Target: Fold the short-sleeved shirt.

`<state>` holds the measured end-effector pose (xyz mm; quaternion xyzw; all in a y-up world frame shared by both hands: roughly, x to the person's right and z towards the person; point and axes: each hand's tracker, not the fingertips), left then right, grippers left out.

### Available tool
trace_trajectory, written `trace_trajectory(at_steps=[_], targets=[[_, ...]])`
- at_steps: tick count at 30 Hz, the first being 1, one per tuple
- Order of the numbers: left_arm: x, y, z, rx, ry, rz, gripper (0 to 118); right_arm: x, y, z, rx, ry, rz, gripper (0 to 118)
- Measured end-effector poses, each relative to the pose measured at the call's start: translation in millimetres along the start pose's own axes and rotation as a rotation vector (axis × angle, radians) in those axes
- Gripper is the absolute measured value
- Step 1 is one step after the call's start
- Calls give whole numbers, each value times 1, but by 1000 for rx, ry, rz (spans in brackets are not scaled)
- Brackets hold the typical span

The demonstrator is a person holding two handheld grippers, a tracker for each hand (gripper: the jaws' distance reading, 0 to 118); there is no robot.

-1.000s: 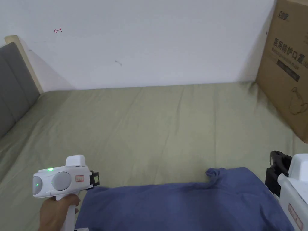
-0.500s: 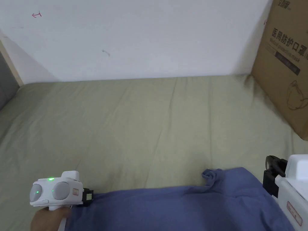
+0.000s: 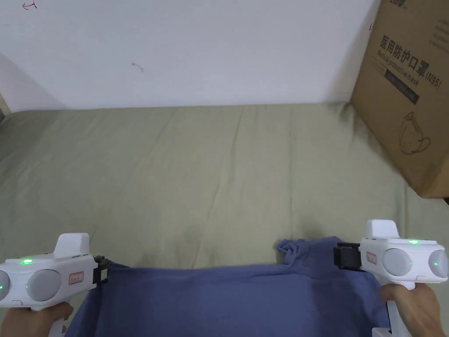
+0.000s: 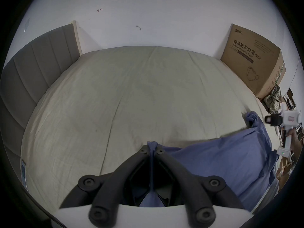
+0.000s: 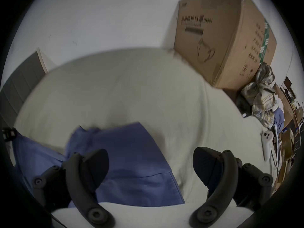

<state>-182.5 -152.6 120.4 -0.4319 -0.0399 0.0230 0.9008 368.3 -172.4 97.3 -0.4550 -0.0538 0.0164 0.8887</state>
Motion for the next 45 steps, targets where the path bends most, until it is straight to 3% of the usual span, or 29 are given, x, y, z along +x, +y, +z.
trace_trajectory(at_steps=[1,4,6,7,12,19,24,29,35,37,45], targets=[[0,0,1,3,-3,2,0,2,-4,-12,-33,-8,15,91],[-1,0,2,1,-9,6,0,-1,-13,-32,-115,-16,42,49],[-2,-2,2,-2,-3,8,0,2,-19,-34,-84,56,27,12],[-3,-3,2,-3,0,11,0,1,-18,-29,-60,59,12,2],[-9,-10,10,5,10,57,0,8,-20,-3,31,43,14,2],[-8,-27,54,36,25,105,0,38,-37,101,190,158,-39,2],[-11,-52,96,55,31,118,0,45,-77,187,243,211,-42,2],[-9,-94,133,39,19,134,0,51,-134,233,241,251,-51,2],[-1,-159,144,-40,34,131,0,50,-209,232,152,231,-91,2],[2,-178,139,-79,57,131,0,56,-228,214,101,221,-128,2],[-3,-221,110,-122,110,92,0,52,-275,164,-19,132,-146,3]])
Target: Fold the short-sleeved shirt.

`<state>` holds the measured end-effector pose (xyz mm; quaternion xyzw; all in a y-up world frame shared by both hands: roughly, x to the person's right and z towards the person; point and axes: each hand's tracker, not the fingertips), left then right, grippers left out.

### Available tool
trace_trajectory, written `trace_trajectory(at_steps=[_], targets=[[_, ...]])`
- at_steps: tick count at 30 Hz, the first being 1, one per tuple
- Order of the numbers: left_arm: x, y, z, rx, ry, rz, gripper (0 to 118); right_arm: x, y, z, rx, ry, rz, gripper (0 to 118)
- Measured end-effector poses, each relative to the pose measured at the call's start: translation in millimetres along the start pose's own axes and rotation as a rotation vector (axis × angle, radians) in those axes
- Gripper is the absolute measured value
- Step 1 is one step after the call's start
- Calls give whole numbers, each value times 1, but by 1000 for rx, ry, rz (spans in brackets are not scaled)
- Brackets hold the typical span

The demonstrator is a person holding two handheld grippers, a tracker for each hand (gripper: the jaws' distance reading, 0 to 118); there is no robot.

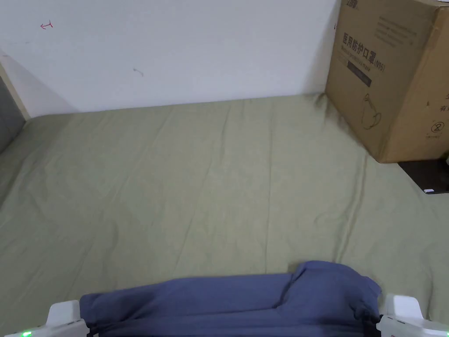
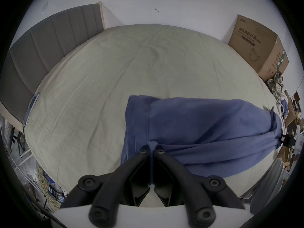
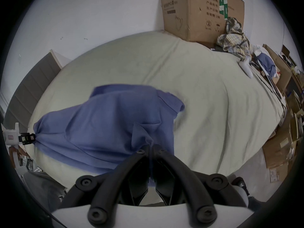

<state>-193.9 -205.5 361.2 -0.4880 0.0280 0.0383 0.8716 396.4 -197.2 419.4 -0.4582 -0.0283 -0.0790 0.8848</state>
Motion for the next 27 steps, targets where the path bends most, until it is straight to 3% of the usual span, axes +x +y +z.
trace_trajectory(at_steps=[1,2,4,5,6,7,8,18,22,24,25,26,27], targets=[[0,1,1,6,3,3,0,0,0,1,6,2,-9,5],[2,1,4,10,6,4,5,-2,2,5,15,-4,-17,14],[2,4,10,13,-1,3,29,-5,8,14,28,-5,-16,53],[2,6,15,24,-10,14,61,-7,12,22,43,-15,-15,84],[4,8,24,46,-24,28,84,-10,18,30,71,-33,-5,99],[5,11,30,80,-38,47,102,-14,24,39,102,-41,12,104],[7,17,39,117,-56,61,114,-18,32,49,148,-33,25,103],[61,85,156,642,-85,-35,113,-87,112,170,670,-14,130,102],[80,94,180,806,-16,-45,110,-109,119,188,795,-71,152,86],[87,95,187,866,-14,-65,92,-120,119,190,812,-86,177,50],[89,95,189,885,-19,-75,74,-123,120,191,818,-84,179,27],[93,96,191,887,-28,-77,42,-125,119,191,822,-81,178,0],[95,96,192,888,-36,-77,16,-127,119,190,824,-77,174,0]])
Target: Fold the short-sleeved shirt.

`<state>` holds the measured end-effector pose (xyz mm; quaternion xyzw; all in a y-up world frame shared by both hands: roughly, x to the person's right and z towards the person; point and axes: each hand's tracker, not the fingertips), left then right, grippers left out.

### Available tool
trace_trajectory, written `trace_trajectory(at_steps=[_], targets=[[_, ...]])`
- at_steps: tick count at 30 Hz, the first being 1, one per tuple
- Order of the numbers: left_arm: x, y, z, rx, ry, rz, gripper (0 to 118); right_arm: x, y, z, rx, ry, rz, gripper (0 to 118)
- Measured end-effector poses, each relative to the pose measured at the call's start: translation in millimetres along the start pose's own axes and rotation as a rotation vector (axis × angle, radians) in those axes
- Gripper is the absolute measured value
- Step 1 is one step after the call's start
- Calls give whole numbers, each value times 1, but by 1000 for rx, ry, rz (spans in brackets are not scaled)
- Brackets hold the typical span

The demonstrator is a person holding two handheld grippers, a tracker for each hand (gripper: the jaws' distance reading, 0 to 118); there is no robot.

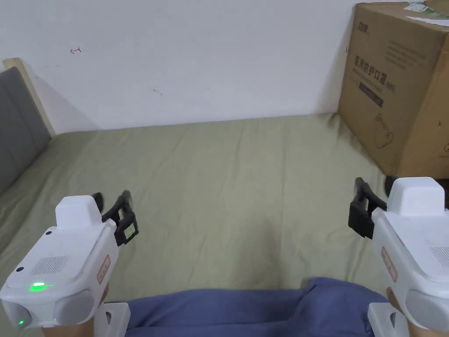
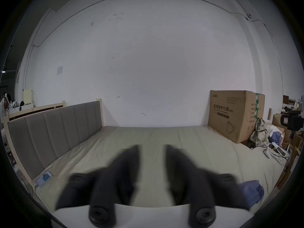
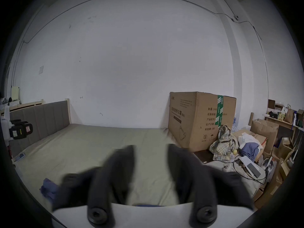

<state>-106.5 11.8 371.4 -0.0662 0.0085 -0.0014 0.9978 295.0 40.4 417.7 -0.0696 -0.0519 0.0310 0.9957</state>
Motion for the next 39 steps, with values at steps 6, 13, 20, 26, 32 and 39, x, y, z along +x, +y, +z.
trace_trajectory(at_steps=[6,13,20,26,32,39], targets=[[3,-3,1,-17,-3,24,0,-4,-3,-3,13,1,-5,0],[-52,-31,-29,-367,-108,243,0,-6,-7,-9,-4,11,8,0],[-139,-126,-55,-707,-239,546,0,-12,-18,-18,-56,16,39,0],[-181,-178,-58,-790,-238,604,18,-20,-30,-29,-106,20,59,0],[-197,-207,-70,-836,-166,651,107,-27,-38,-37,-132,15,71,0],[-177,-228,-78,-894,-267,615,53,-23,-42,-41,-158,-2,62,0]])
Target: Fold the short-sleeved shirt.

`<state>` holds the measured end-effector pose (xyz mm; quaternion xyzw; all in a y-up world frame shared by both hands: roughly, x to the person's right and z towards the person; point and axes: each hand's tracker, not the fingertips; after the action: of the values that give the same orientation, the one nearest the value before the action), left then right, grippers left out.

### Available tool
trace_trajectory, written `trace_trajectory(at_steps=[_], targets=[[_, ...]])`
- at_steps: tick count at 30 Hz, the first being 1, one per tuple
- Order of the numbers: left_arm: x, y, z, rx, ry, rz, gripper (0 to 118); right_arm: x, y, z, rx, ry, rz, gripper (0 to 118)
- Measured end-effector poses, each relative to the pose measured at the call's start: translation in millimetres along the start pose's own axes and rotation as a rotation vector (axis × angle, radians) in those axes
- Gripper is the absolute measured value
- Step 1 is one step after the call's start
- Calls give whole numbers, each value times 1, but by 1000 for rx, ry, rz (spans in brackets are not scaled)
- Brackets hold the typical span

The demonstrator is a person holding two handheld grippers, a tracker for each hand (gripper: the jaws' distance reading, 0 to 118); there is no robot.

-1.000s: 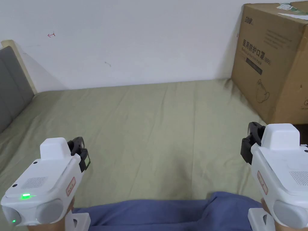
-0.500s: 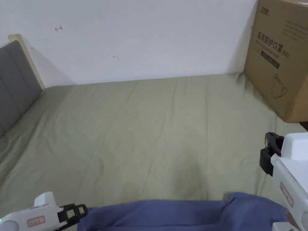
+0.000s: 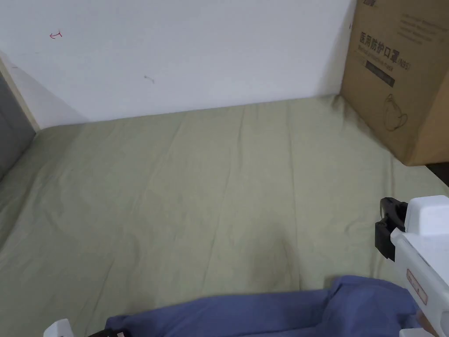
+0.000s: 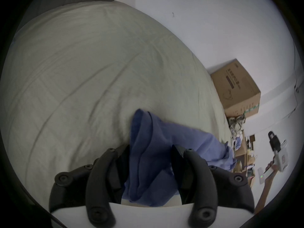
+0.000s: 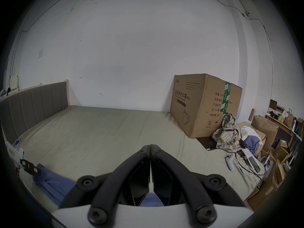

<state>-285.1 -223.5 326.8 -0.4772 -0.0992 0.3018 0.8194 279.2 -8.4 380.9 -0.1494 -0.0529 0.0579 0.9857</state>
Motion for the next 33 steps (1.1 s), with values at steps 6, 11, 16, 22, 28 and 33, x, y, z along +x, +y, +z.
trace_trajectory(at_steps=[6,11,16,22,28,33], targets=[[8,-5,-10,0,14,-14,10,9,0,3,3,-9,-12,0],[34,-4,10,70,91,-121,4,15,1,6,9,-8,-23,0],[37,9,43,102,85,-127,3,17,4,10,25,-3,-40,0],[23,17,82,149,201,-127,3,19,6,17,41,13,-53,0],[52,6,105,175,260,-154,3,22,6,22,46,26,-61,0],[107,3,95,168,224,-184,3,28,6,24,52,42,-62,0]])
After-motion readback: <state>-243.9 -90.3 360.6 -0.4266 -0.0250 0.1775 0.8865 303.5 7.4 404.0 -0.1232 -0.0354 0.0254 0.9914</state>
